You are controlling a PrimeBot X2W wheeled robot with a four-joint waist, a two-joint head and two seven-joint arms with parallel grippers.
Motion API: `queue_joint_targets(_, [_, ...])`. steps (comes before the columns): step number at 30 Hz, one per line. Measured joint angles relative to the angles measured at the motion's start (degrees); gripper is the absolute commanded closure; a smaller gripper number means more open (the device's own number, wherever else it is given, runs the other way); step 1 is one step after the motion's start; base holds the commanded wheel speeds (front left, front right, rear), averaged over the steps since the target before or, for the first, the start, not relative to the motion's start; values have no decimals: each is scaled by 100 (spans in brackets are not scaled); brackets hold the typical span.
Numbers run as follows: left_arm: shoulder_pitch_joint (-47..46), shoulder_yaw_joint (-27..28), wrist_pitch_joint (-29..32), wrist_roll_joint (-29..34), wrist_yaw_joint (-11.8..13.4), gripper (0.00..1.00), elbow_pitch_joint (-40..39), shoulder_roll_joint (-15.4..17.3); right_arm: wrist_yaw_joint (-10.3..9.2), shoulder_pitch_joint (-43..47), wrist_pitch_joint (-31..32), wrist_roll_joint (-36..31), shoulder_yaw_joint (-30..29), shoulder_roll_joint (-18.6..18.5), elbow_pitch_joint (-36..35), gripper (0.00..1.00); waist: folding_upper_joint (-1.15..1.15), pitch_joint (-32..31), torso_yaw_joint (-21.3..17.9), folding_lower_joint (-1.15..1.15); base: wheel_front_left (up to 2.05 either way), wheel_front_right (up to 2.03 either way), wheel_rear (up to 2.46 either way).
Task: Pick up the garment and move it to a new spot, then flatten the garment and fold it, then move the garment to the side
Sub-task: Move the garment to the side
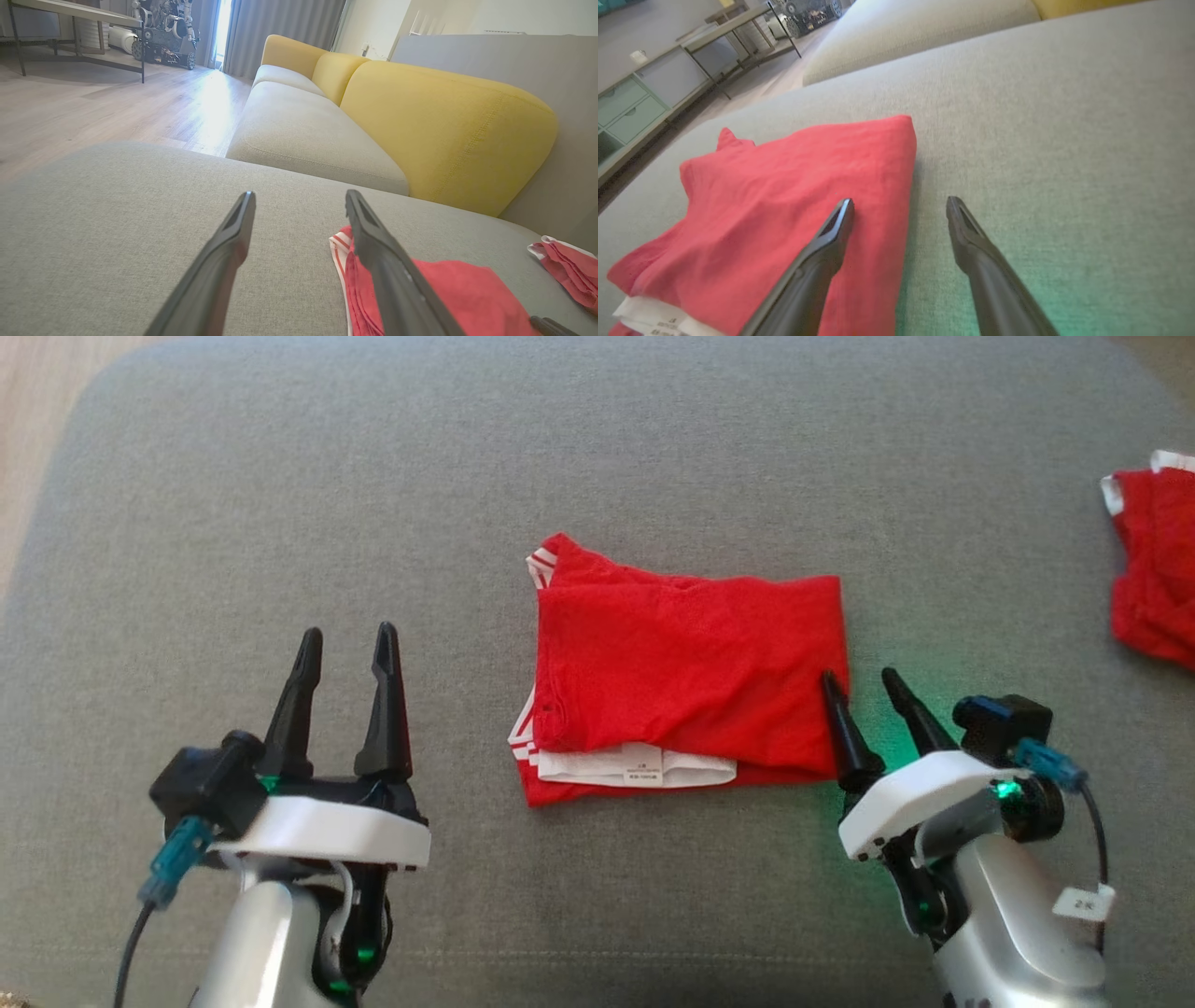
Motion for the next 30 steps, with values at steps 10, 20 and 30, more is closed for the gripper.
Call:
queue_joint_targets(10, [-99,-11,0,0,0,0,0,0,0,-348,277,376,371,-21,602,85,0,114,106,0,0,0,0])
queue_joint_targets(20, [-101,-78,0,-26,-12,0,-1,1,1,-516,-109,-710,491,-154,826,100,0,105,9,0,0,0,0])
queue_joint_targets(30, [-272,-33,-1,-31,-213,0,-86,2,1,-1358,-13,-1188,1018,-929,204,100,0,248,-538,0,0,0,0])
